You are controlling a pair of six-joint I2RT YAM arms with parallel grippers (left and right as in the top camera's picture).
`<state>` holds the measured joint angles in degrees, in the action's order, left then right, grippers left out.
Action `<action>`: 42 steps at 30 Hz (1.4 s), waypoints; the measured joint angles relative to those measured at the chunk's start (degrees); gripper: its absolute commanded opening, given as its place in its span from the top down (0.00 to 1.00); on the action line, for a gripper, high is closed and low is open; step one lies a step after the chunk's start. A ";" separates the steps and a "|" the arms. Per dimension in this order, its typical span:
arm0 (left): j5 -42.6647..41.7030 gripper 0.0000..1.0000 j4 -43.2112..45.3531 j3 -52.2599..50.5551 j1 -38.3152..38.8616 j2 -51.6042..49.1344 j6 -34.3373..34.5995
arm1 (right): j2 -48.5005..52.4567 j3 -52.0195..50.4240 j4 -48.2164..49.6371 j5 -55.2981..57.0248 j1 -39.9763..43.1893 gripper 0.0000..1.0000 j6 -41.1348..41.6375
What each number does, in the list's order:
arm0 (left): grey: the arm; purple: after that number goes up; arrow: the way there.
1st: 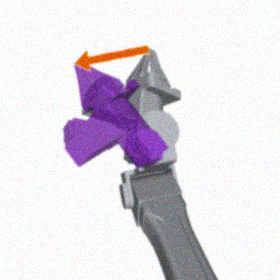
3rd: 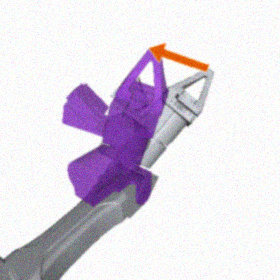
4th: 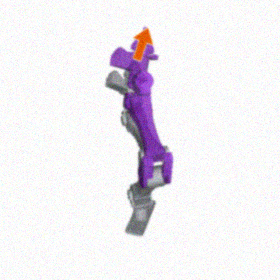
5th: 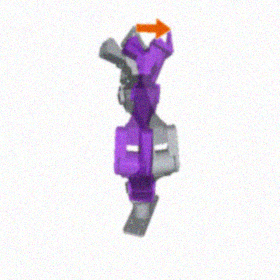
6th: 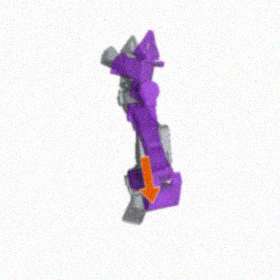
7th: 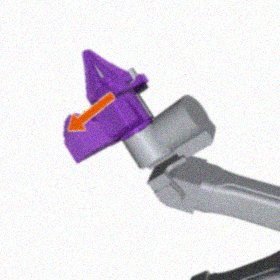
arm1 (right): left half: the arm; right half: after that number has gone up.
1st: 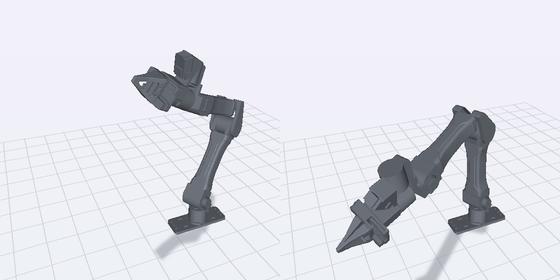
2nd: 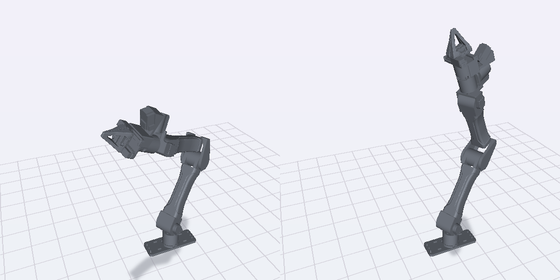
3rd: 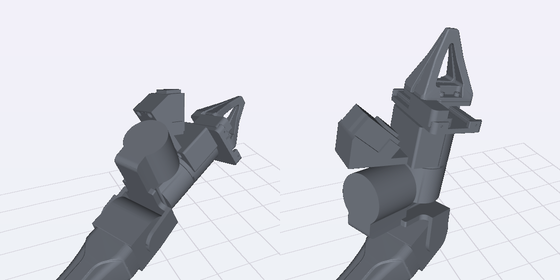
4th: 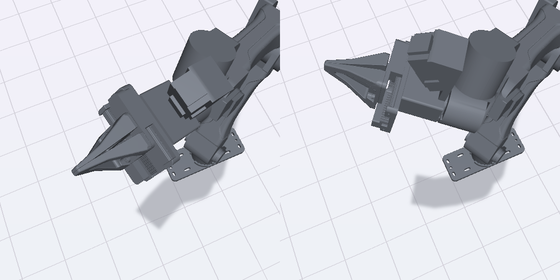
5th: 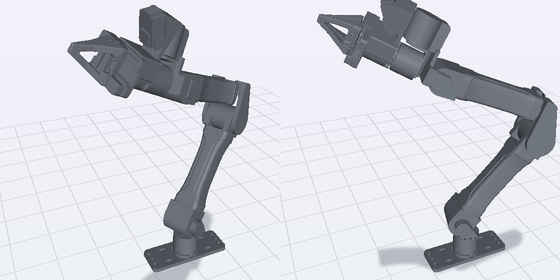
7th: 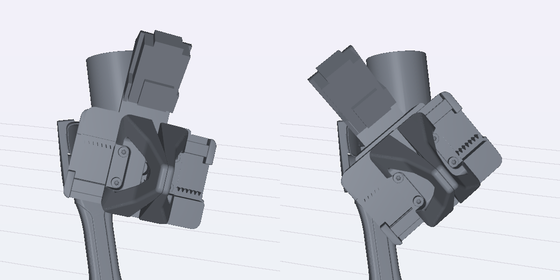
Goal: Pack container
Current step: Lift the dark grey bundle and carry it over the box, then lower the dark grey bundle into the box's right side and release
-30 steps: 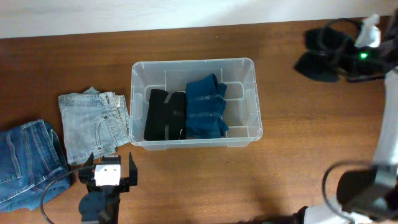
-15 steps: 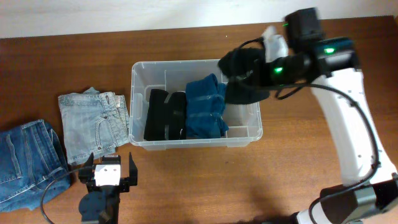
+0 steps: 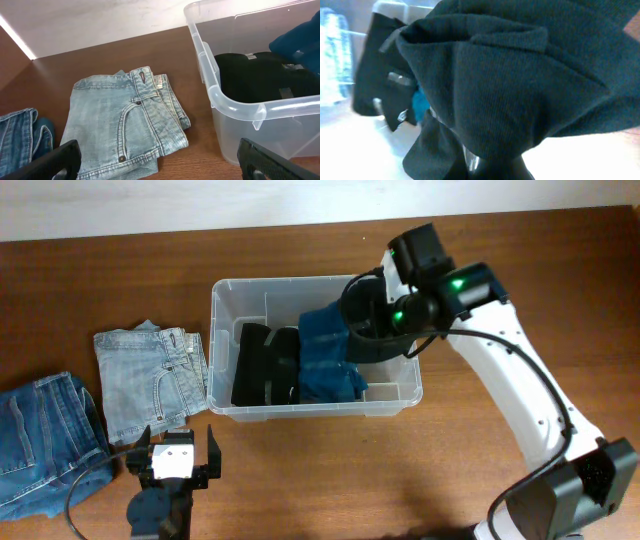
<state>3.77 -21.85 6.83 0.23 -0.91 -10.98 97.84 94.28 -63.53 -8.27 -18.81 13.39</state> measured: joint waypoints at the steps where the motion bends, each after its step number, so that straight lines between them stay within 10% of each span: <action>1: 0.00 0.01 0.02 0.00 0.00 0.00 0.02 | 0.00 -1.29 1.11 0.35 0.00 0.96 -0.04; 14: 0.00 0.01 0.00 0.00 0.02 0.00 0.02 | 0.17 -15.93 9.81 3.30 0.00 0.94 -11.06; 29: 0.00 0.01 0.02 0.00 0.00 0.00 0.02 | 0.17 -15.82 9.55 5.68 -0.37 0.19 -15.06; 37: 0.00 0.01 0.00 0.00 0.00 0.00 0.02 | 0.15 -7.61 3.21 6.21 -0.52 0.23 -14.93; 42: 0.00 0.01 0.00 0.00 0.02 0.00 0.02 | 0.15 -4.44 2.23 6.78 -0.98 0.82 -14.14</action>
<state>3.77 -21.85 6.83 0.25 -0.91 -10.96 98.00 89.84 -61.30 -1.50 -19.79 -0.75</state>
